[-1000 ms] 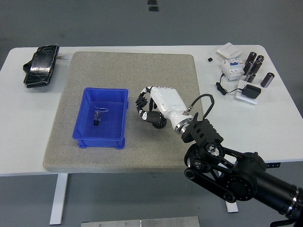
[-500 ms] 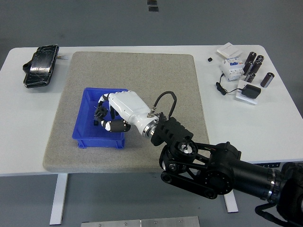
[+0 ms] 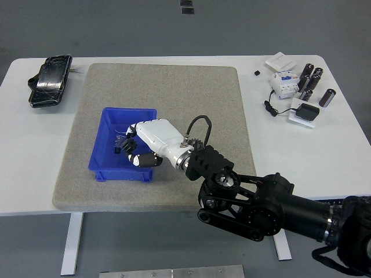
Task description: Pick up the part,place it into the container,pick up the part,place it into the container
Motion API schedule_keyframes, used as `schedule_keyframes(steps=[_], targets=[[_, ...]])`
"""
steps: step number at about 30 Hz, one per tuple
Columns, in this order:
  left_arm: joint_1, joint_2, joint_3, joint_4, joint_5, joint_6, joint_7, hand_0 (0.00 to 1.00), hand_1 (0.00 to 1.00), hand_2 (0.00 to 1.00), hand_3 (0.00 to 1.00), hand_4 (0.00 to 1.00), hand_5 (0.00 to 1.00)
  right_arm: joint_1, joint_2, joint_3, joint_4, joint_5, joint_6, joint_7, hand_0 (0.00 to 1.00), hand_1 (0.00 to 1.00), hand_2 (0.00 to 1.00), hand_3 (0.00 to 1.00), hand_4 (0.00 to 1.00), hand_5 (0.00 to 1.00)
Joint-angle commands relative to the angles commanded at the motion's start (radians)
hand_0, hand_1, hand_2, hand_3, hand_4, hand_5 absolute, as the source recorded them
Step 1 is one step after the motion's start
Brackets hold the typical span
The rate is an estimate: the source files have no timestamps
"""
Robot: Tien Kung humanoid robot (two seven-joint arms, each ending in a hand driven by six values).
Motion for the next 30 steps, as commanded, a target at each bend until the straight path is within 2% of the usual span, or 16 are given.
schedule_keyframes(steps=[1,6,7,11,12,13,18,21,24,25,30], targets=[[0.000,0.000,0.000,0.000,0.000,0.000,0.000,0.667,0.600,0.592,0.593,0.692,0.547,0.000,0.000,-0.001,-0.001,-0.001,0.001,0.000,0.680,0.619,0.673,0.884,0.759,0.464],[-0.002,0.001,0.000,0.000,0.000,0.000,0.000,0.667,0.600,0.592,0.593,0.692,0.547,0.000,0.000,-0.005,-0.007,-0.006,0.010,-0.001,0.680,0.619,0.673,0.884,0.759,0.464],[-0.002,0.001,0.001,0.000,0.000,0.000,0.000,0.666,0.600,0.592,0.592,0.690,0.547,-0.001,0.000,-0.005,-0.007,-0.007,0.012,-0.001,0.689,0.620,0.680,0.899,0.826,0.478],[-0.003,0.000,0.001,0.000,0.000,0.000,-0.001,0.666,0.600,0.592,0.592,0.690,0.547,-0.004,0.000,0.001,-0.009,-0.013,0.015,0.000,0.689,0.620,0.680,0.899,0.826,0.478],[-0.003,0.000,0.001,0.000,0.000,0.000,-0.001,0.666,0.600,0.592,0.592,0.690,0.547,-0.008,0.000,0.010,-0.007,-0.018,0.013,0.000,0.689,0.620,0.680,0.899,0.826,0.478],[-0.002,-0.001,0.001,0.000,-0.001,0.000,-0.001,0.667,0.599,0.591,0.592,0.689,0.549,-0.012,0.000,0.022,-0.004,-0.024,0.010,0.001,0.697,0.622,0.681,0.896,0.866,0.506],[0.002,-0.002,0.002,0.000,-0.002,0.000,-0.001,0.667,0.599,0.591,0.592,0.689,0.549,-0.033,-0.008,0.107,0.007,-0.064,-0.002,0.001,0.697,0.622,0.681,0.896,0.866,0.506],[0.003,-0.003,0.003,0.000,-0.004,0.000,-0.001,0.666,0.599,0.591,0.592,0.685,0.548,-0.047,-0.037,0.169,-0.001,-0.102,0.014,-0.018,0.695,0.623,0.676,0.877,0.874,0.518],[0.003,-0.004,0.003,0.000,-0.004,0.000,-0.002,0.666,0.599,0.591,0.592,0.685,0.548,-0.063,-0.081,0.228,-0.001,-0.150,0.067,-0.065,0.695,0.623,0.676,0.877,0.874,0.518],[0.003,-0.003,0.003,0.000,-0.005,0.000,-0.002,0.666,0.600,0.591,0.591,0.680,0.548,-0.070,-0.096,0.244,0.001,-0.162,0.087,-0.080,0.667,0.624,0.707,0.860,0.868,0.495],[0.003,-0.002,0.002,0.000,-0.005,0.001,-0.003,0.666,0.600,0.591,0.591,0.680,0.548,-0.103,-0.152,0.271,0.005,-0.180,0.144,-0.119,0.667,0.624,0.707,0.860,0.868,0.495]])
